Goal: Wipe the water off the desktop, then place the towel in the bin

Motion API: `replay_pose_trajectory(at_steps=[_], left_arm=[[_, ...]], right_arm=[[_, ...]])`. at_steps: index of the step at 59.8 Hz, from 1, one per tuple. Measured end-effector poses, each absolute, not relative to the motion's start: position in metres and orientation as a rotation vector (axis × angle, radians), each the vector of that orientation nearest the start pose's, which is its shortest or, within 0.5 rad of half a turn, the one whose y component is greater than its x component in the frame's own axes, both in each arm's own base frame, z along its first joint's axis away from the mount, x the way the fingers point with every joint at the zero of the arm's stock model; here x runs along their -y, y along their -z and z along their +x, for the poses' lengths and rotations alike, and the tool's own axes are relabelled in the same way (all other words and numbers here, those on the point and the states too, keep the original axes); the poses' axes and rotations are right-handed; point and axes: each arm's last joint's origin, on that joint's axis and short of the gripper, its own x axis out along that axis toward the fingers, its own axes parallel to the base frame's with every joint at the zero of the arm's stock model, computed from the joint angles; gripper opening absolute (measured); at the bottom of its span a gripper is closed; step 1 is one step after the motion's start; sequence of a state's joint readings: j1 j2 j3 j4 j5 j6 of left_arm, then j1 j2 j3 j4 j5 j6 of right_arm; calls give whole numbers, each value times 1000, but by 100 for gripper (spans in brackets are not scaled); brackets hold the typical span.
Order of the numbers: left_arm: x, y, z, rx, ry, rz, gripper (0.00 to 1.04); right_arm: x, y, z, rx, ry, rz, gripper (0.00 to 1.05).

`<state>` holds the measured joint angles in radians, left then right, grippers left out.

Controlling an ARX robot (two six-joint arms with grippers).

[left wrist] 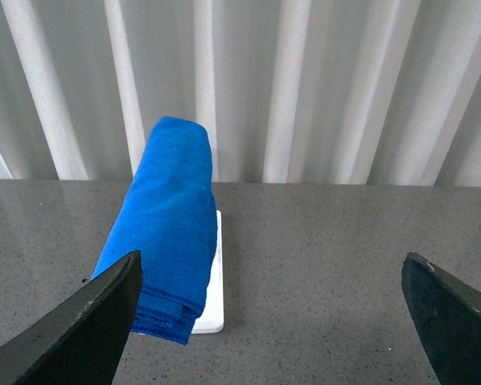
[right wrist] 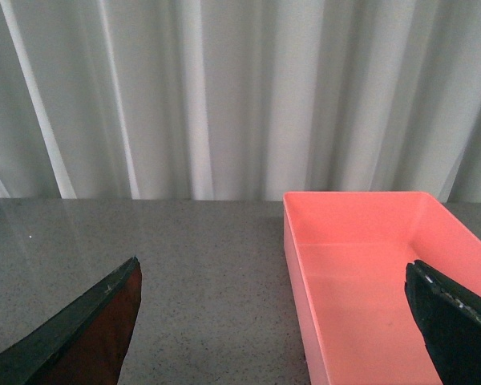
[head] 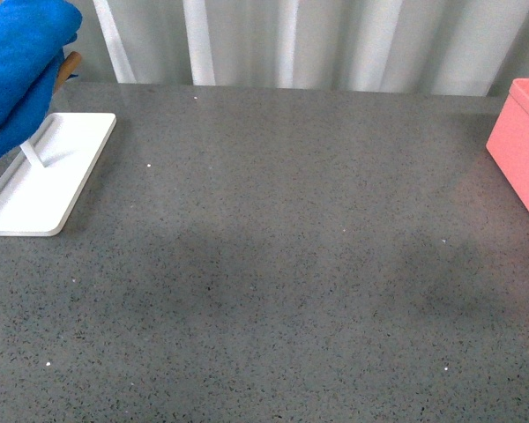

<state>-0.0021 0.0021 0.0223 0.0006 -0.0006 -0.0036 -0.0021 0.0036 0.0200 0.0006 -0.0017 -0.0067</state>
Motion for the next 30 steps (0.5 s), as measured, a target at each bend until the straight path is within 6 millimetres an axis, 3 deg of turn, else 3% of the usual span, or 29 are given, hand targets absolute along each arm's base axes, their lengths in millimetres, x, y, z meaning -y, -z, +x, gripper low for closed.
replay_pose_trajectory(at_steps=[30], left_arm=[[0, -171, 96, 21, 2, -4, 98]], right_arm=[[0, -170, 97, 17, 0, -7, 98]])
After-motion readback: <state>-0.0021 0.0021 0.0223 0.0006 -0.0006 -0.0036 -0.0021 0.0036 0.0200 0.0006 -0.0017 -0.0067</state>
